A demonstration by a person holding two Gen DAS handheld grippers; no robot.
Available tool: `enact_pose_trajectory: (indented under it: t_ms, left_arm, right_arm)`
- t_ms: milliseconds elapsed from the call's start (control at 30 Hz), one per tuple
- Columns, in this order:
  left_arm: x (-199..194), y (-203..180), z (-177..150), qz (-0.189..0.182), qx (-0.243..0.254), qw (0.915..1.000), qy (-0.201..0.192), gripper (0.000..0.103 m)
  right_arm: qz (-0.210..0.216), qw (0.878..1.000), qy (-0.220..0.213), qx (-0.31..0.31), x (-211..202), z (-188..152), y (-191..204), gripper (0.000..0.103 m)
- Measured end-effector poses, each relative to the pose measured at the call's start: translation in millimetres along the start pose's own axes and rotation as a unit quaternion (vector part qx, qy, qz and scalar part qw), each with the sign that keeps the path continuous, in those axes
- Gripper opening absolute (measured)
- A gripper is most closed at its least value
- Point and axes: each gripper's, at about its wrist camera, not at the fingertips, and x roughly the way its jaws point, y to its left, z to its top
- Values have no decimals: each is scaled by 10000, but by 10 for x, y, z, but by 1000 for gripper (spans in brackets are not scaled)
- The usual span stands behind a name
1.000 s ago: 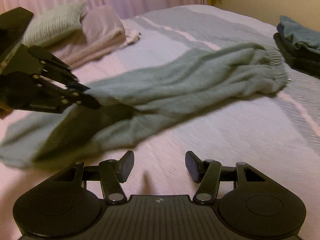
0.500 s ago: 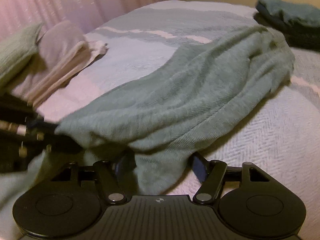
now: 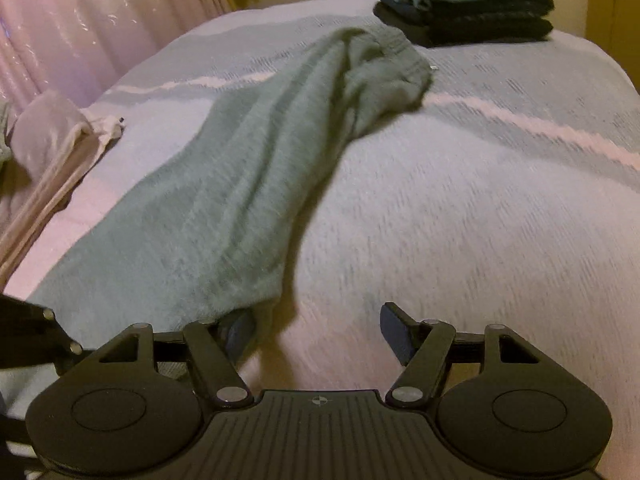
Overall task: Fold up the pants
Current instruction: 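Grasp the leg hems with the left tool and drag them straight toward the clothes stack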
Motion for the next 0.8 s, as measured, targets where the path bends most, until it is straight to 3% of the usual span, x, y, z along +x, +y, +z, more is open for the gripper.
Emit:
enact_pose_trajectory:
  t_ms: [200, 400, 500, 667, 733, 800]
  left_arm:
    - [-225, 155, -107, -57, -770, 9970, -92, 18]
    - [-414, 366, 112, 314, -1337, 9899, -355, 21]
    - [-356, 539, 333, 596, -1560, 9854, -340, 23]
    - [-177, 1019, 646, 969, -1994, 9743, -392, 37]
    - [-27, 1262, 764, 1128, -2155, 9694, -326, 38]
    - [166, 1534, 881, 1252, -2251, 9659, -268, 41]
  right_arm:
    - [-143, 9998, 9, -152, -256, 48, -116, 65]
    - [-128, 9991, -54, -410, -553, 337, -320, 65]
    - [21, 9979, -224, -613, -611, 687, -442, 65]
    - [633, 9903, -395, -1169, -316, 1526, -715, 65]
    - [1049, 9822, -337, -1520, -46, 1944, -806, 65]
    - [1518, 9655, -216, -2106, 277, 2411, -833, 65]
